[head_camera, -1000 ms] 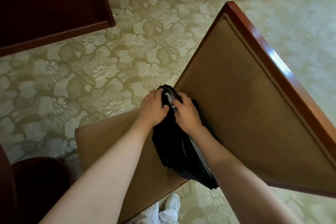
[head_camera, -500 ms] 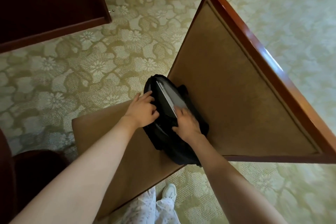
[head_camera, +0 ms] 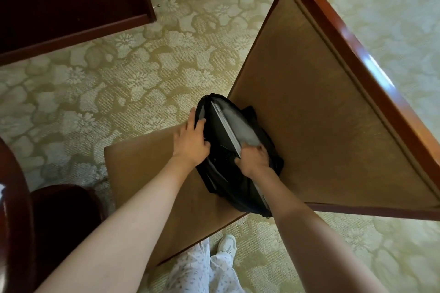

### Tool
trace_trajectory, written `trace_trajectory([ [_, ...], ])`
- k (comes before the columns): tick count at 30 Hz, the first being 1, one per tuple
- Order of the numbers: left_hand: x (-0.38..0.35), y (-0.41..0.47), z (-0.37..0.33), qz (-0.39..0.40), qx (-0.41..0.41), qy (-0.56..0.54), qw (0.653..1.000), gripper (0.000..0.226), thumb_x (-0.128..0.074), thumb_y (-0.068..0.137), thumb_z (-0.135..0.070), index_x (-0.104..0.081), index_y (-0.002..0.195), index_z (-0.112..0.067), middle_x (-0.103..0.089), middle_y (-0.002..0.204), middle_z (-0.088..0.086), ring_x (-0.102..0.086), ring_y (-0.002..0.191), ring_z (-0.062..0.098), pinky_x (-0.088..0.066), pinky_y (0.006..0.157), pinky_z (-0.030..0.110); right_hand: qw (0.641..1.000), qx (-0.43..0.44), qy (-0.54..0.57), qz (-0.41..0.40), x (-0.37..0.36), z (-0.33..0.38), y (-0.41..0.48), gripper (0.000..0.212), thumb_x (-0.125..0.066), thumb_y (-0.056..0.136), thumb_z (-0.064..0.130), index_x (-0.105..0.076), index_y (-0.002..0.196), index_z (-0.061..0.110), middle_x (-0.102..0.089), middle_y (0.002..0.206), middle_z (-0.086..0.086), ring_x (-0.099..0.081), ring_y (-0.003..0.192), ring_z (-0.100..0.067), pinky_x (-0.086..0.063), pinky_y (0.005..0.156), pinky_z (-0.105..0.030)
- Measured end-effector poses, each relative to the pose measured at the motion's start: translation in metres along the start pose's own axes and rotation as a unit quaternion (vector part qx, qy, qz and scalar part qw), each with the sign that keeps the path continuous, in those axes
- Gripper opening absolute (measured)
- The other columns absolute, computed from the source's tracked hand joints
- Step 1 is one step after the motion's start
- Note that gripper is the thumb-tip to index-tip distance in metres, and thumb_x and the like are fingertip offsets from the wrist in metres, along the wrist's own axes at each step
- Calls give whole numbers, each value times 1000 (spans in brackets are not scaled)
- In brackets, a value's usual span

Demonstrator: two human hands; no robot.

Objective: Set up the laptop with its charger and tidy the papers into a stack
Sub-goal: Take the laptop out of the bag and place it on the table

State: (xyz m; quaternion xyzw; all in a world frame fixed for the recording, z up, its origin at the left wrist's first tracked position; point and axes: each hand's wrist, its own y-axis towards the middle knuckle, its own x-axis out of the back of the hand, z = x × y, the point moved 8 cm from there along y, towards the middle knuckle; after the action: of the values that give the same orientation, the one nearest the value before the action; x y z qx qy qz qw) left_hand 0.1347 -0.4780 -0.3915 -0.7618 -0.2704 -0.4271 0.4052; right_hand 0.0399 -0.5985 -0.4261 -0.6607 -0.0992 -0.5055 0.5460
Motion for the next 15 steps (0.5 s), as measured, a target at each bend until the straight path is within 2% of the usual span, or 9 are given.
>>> trace_trajectory([
  [1,-2,2,0,19,0,-29,999,68,-49,90,-15,-14,148,-18,14,156,5,-46,120,35,-46,91,40,1000,5,5,14,-2,0,1,45,-49,95,31,-41,130,5,-53,129,-17,-47,122,-30,-35,100,-34],
  [2,-2,5,-1,34,-6,-46,998,71,-48,91,-13,-8,149,-18,15,156,5,-54,107,33,-50,76,36,999,8,16,30,-4,-1,2,47,-51,94,33,-40,131,6,-52,130,-17,-46,122,-31,-36,100,-35],
  [3,-2,9,-1,40,-11,-50,998,73,-47,92,-12,-4,150,-19,15,156,5,-57,101,32,-50,70,35,998,10,34,45,-5,-2,3,50,-52,93,34,-40,133,8,-51,131,-17,-46,122,-31,-38,99,-35],
  [4,-1,14,0,39,-13,-49,998,72,-46,92,-12,-3,150,-19,14,157,5,-56,102,32,-50,73,36,997,13,55,57,-6,-3,3,52,-53,91,36,-39,134,9,-50,131,-17,-47,121,-31,-40,97,-35],
  [6,5,24,2,7,-16,-68,998,66,-43,94,-16,-8,150,-19,5,158,7,-45,122,33,-44,95,42,992,14,101,69,-5,-4,2,56,-51,91,43,-39,136,12,-49,132,-15,-46,121,-31,-41,95,-33],
  [9,24,45,6,-53,7,-225,973,55,-38,98,-20,-17,149,-22,-20,155,7,-30,137,27,-28,111,43,989,-6,131,69,-4,-3,3,57,-34,96,51,-42,136,11,-49,134,-15,-44,124,-32,-38,97,-35],
  [11,26,60,9,-23,52,-324,944,44,-31,101,-23,-27,145,-23,-38,145,7,-39,131,25,-31,107,36,993,-25,98,56,-4,0,9,54,-26,99,48,-49,128,8,-54,127,-19,-49,118,-32,-39,93,-36],
  [13,22,72,8,38,101,-377,920,32,-24,103,-27,-47,123,-20,-52,126,8,-47,120,24,-36,93,30,997,-41,59,38,0,6,15,48,-28,100,41,-52,120,5,-57,121,-19,-53,112,-31,-40,87,-34],
  [15,20,80,10,69,147,-426,890,37,-25,103,-30,-55,117,-13,-56,115,4,-50,110,19,-39,79,24,998,-55,35,17,7,14,21,40,-31,101,33,-49,123,4,-57,123,-19,-51,115,-31,-38,90,-34],
])
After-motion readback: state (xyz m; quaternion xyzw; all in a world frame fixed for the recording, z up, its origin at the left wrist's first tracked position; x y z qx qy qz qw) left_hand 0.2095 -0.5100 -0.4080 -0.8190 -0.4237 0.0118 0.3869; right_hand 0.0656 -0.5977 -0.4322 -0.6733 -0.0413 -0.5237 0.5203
